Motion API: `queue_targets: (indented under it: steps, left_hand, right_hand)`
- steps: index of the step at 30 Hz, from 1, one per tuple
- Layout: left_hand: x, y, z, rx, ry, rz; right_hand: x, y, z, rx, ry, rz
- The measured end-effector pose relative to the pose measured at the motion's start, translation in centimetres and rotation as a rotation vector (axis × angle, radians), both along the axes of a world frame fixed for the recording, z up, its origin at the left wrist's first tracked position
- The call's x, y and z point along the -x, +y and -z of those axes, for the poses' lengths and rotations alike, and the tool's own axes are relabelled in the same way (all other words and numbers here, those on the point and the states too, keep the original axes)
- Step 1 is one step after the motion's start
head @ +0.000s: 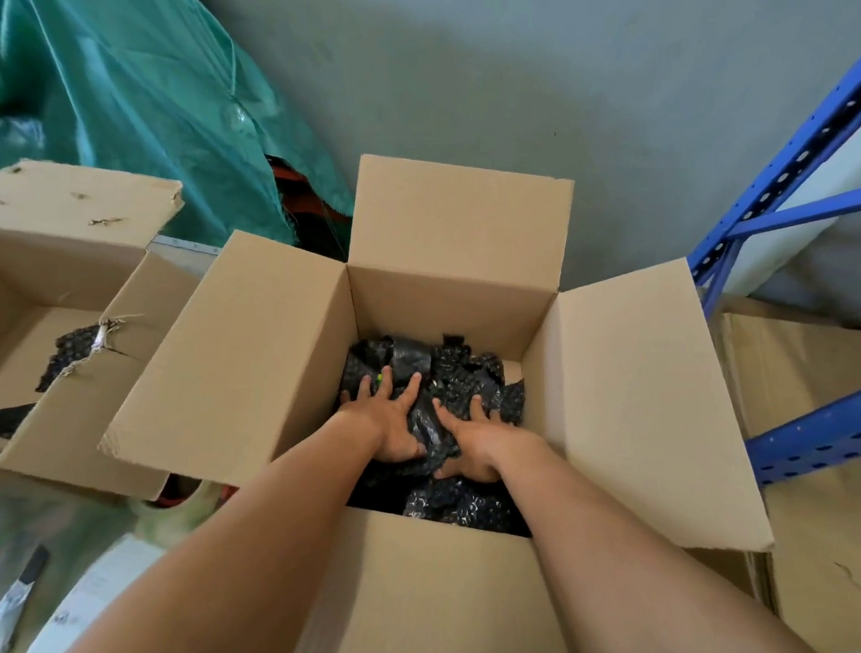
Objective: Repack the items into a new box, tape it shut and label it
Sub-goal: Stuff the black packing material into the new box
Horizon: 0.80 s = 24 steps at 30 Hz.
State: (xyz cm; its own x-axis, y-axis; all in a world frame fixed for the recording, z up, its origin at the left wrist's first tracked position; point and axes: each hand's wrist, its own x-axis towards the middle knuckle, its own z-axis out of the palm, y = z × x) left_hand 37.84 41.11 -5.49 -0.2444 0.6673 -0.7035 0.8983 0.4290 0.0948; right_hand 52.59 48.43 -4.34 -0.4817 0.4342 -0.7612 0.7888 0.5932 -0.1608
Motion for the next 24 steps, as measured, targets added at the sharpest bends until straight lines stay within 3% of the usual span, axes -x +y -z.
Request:
queue_targets:
  steps: [5, 10, 18, 21, 24]
  left_hand:
    - [0.4, 0.1, 0.4, 0.001, 0.023, -0.033]
    - [0.8, 0.7, -0.9, -0.175, -0.001, -0.055]
    - [1.3, 0.4, -2.2, -0.195, 0.063, 0.143]
    - [2.0, 0.7, -1.4, -0.096, 0.139, 0.169]
    - [2.4, 0.8, -0.8, -0.159, 0.167, 0.193]
  right_hand:
    - [-0.3, 0.6, 0.4, -0.048, 0.104, 0.062]
    - [0.5, 0.3, -1.3, -0.041, 0.159, 0.098]
    - [0.7, -0.8, -1.8, 0.016, -0.103, -0.12]
    - [1.3, 0.3, -0.4, -0.054, -0.077, -0.141]
    - [1.3, 1.5, 0.0, -0.078, -0.023, -0.097]
